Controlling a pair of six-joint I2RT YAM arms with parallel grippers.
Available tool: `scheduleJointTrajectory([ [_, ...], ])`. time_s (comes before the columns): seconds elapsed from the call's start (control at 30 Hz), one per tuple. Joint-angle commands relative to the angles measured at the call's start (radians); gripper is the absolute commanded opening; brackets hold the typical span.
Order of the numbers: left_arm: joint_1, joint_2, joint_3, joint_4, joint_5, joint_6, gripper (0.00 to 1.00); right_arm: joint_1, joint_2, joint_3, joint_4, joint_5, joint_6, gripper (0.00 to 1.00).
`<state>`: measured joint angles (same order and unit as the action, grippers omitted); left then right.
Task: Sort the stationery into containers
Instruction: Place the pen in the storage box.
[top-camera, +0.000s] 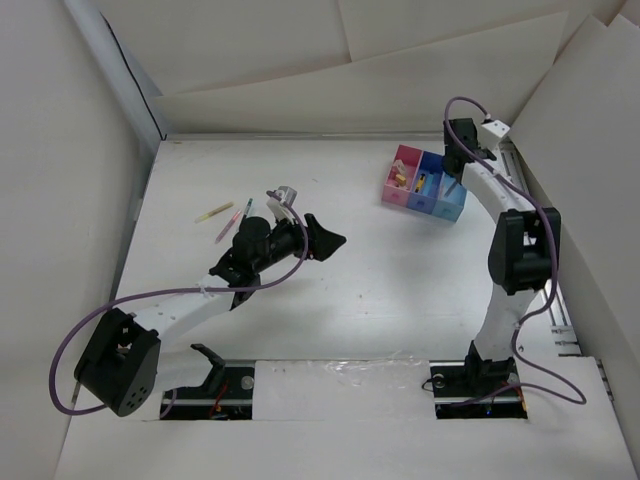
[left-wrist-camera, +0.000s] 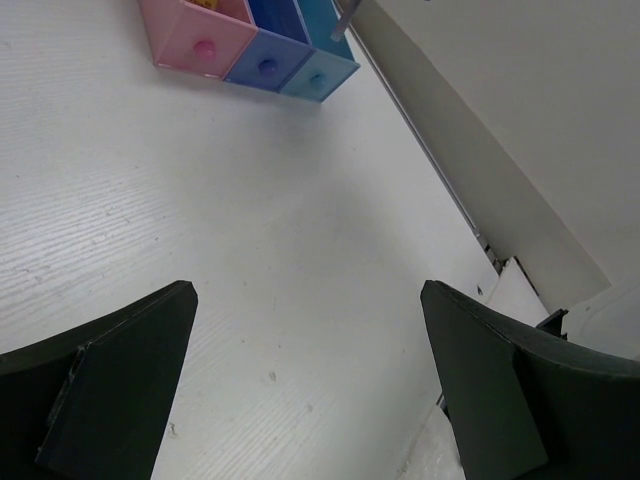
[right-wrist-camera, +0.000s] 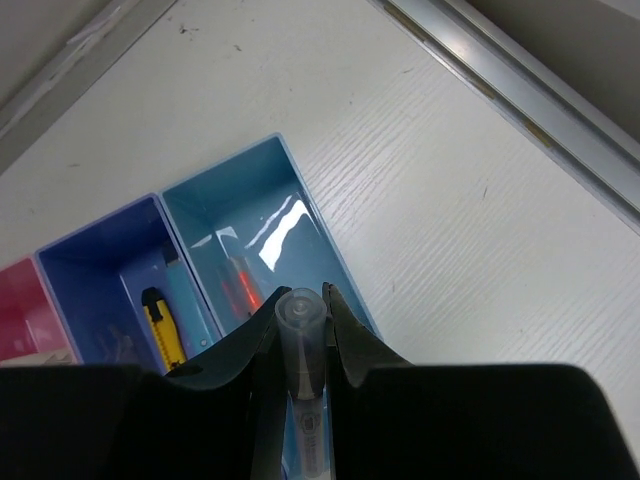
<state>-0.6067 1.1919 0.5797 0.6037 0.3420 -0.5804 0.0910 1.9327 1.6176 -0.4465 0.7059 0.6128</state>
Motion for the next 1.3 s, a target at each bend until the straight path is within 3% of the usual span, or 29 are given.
scheduleJointTrajectory([
  [0.0, 0.002, -0.008, -0.004, 0.024, -0.005, 0.014, 0.94, 0.018, 0.028, 0.053, 0.002, 0.066, -0.019, 0.0],
  [0.27, 0.002, -0.017, -0.004, 0.013, -0.026, 0.014, 0.94, 0.027, 0.061, 0.064, 0.014, 0.076, -0.028, 0.0],
  [0.33, 0.002, -0.017, -0.004, 0.004, -0.037, 0.014, 0.94, 0.027, 0.071, 0.064, 0.014, 0.076, -0.028, 0.05],
  [0.4, 0.002, -0.017, -0.004, -0.024, -0.067, 0.014, 0.94, 0.036, 0.071, 0.064, 0.014, 0.076, -0.019, 0.15],
  [0.43, 0.002, -0.017, 0.009, -0.045, -0.104, 0.014, 0.92, 0.036, 0.071, 0.064, 0.014, 0.076, -0.019, 0.27],
  [0.53, 0.002, 0.004, 0.019, -0.073, -0.124, 0.014, 0.91, 0.036, 0.071, 0.064, 0.014, 0.076, -0.01, 0.47],
  [0.67, 0.013, 0.005, 0.019, -0.085, -0.153, 0.014, 0.88, 0.036, 0.034, 0.073, 0.003, 0.057, -0.001, 0.59],
  [0.83, 0.013, 0.005, 0.019, -0.107, -0.219, 0.014, 0.79, 0.056, -0.026, 0.071, -0.023, 0.046, 0.03, 0.6],
  [0.9, 0.013, 0.005, 0.019, -0.12, -0.27, 0.014, 0.74, 0.073, -0.116, 0.027, -0.015, 0.037, 0.067, 0.58],
  [0.97, 0.013, 0.014, 0.019, -0.146, -0.305, 0.014, 0.63, 0.117, -0.249, -0.086, 0.021, -0.022, 0.091, 0.5],
  [1.0, 0.013, 0.014, 0.04, -0.165, -0.326, 0.014, 0.6, 0.134, -0.297, -0.131, 0.07, -0.046, 0.12, 0.31],
  [1.1, 0.013, 0.025, 0.063, -0.237, -0.408, 0.014, 0.43, 0.225, -0.478, -0.33, 0.213, -0.195, 0.134, 0.04],
  [1.27, 0.044, 0.025, 0.085, -0.312, -0.5, -0.024, 0.25, 0.441, -0.629, -0.538, 0.313, -0.269, 0.179, 0.0],
])
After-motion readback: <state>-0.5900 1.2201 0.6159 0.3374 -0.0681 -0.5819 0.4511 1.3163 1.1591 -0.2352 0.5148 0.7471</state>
